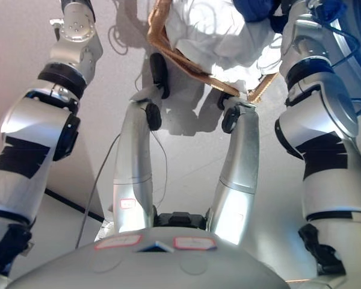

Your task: Put the clothes in the basket into the washing machine.

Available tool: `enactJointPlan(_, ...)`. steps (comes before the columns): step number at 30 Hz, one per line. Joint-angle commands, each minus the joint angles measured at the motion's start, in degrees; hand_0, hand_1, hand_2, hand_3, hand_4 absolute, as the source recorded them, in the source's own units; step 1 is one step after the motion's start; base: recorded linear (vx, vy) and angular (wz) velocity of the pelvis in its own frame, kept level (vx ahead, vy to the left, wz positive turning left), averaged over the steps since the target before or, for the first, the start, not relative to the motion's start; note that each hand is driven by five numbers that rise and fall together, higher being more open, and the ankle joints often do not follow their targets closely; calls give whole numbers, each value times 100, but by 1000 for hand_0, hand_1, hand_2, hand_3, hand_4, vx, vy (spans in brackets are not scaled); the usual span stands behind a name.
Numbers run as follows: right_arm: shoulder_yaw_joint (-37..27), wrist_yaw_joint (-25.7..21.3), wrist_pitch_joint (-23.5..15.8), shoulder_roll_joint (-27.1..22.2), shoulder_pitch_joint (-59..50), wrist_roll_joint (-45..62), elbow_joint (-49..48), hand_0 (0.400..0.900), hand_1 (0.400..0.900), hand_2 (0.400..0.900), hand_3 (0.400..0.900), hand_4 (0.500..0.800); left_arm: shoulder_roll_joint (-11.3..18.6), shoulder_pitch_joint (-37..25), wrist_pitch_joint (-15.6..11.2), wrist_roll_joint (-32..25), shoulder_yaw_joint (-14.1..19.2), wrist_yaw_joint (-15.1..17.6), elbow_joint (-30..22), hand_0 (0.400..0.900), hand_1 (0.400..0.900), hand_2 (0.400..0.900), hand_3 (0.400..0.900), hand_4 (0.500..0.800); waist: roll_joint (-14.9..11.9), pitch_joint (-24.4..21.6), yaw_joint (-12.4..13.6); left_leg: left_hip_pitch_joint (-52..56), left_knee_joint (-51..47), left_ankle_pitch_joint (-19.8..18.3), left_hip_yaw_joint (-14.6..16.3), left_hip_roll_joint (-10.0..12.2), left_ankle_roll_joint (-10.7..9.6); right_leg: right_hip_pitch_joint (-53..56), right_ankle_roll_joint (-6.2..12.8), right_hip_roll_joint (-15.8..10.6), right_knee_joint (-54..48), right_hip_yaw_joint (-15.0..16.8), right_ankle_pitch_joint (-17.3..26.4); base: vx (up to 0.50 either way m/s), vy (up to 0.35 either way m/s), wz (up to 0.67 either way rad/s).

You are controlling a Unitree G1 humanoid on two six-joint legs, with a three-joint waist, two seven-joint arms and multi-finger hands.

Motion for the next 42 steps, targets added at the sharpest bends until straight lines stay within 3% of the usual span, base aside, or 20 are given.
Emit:
enactJointPlan(1, -74, -255, -191, 435, 718, 629, 269, 400, 400, 400, 400, 500, -98, 675, -359, 171, 404, 315, 414, 900, 900, 900, 900, 800, 333, -1013, -218, 1013, -802, -419, 58, -129, -163, 885, 430, 464, -924, -207, 566, -23, -17, -13)
enactJointPlan(8, -836, -389, -452, 237, 1093, 1521, 86, 400, 400, 400, 400, 500, 249, 1206, -381, 188, 631, 240, 509, 900, 900, 900, 900, 800, 277, -946, -269, 2067, -1724, -118, 78, -19, -261, 1953, 484, 613, -2020, -178, 969, -27, -32, -14)
enactJointPlan(9, -1074, -389, -522, 145, 1158, 1807, 57, 400, 400, 400, 400, 500, 387, 1306, -399, 155, 708, 207, 520, 900, 900, 900, 900, 800, 257, -926, -306, 2289, -1994, 133, 143, 16, -238, 2216, 443, 613, -2435, -206, 1237, -60, -45, -18)
enactJointPlan(19, -2112, -197, -829, -261, 1616, 3154, -7, 400, 400, 400, 400, 500, 831, 1738, -464, 102, 949, -52, 560, 900, 900, 900, 900, 800, 197, -783, -446, 3823, -2982, 406, 243, -83, -259, 3671, 441, 787, -3626, -65, 1556, 43, -31, -13)
enactJointPlan(21, -2820, -208, -1144, -353, 1753, 4349, -102, 400, 400, 400, 400, 500, 931, 1877, -493, 50, 1059, -81, 561, 900, 900, 900, 900, 800, 240, -759, -463, 4060, -3177, 456, 334, -96, -281, 3863, 445, 817, -3826, 18, 1595, 27, -13, -18)
enactJointPlan(22, -2824, -206, -1145, -353, 1762, 4353, -105, 400, 400, 400, 400, 500, 932, 1878, -494, 48, 1053, -82, 561, 900, 900, 900, 900, 800, 231, -749, -455, 4082, -3190, 460, 342, -96, -281, 3878, 446, 818, -3833, 25, 1598, 44, -9, -19)
enactJointPlan(25, -3725, -290, -1743, -439, 1819, 6142, -228, 400, 400, 400, 400, 500, 1005, 1930, -557, -79, 1112, -60, 585, 900, 900, 900, 900, 800, 415, -742, -456, 4257, -3423, 548, 422, -116, -310, 3999, 459, 832, -3985, 89, 1583, 36, -1, -15)
enactJointPlan(27, -3842, -233, -1826, -444, 1804, 6443, -290, 400, 400, 400, 400, 500, 990, 1901, -570, -124, 1090, -53, 580, 900, 900, 900, 900, 800, 465, -736, -439, 4277, -3465, 564, 431, -123, -316, 4003, 459, 826, -3996, 121, 1573, 23, -2, -5)
enactJointPlan(28, -4078, -202, -2083, -462, 1693, 7166, -402, 400, 400, 400, 400, 500, 980, 1809, -585, -189, 1052, -2, 581, 900, 900, 900, 900, 800, 584, -744, -433, 4257, -3502, 587, 463, -125, -328, 3980, 448, 812, -3997, 149, 1551, 30, -3, -4)
enactJointPlan(30, -4280, -146, -2280, -406, 1654, 7611, -549, 400, 400, 400, 400, 500, 963, 1780, -592, -236, 1065, 25, 580, 900, 900, 900, 900, 800, 666, -735, -414, 4235, -3533, 610, 479, -127, -337, 3950, 444, 806, -3997, 160, 1544, 29, -1, -4)
enactJointPlan(35, -4324, -82, -2671, -373, 1041, 8400, -1120, 400, 400, 400, 400, 500, 996, 1589, -564, -433, 1051, 109, 568, 900, 900, 900, 900, 800, 1008, -696, -322, 4150, -3725, 719, 596, -117, -392, 3731, 443, 781, -3948, 223, 1499, 24, 21, -7)
enactJointPlan(42, -3598, 49, -2348, -845, 69, 8178, -957, 400, 400, 400, 400, 500, 1215, 1024, -498, -514, 842, 53, 741, 900, 900, 900, 900, 800, 1210, -611, -159, 4045, -3957, 913, 584, -56, -489, 3485, 448, 759, -3843, 186, 1427, 36, -49, 3)
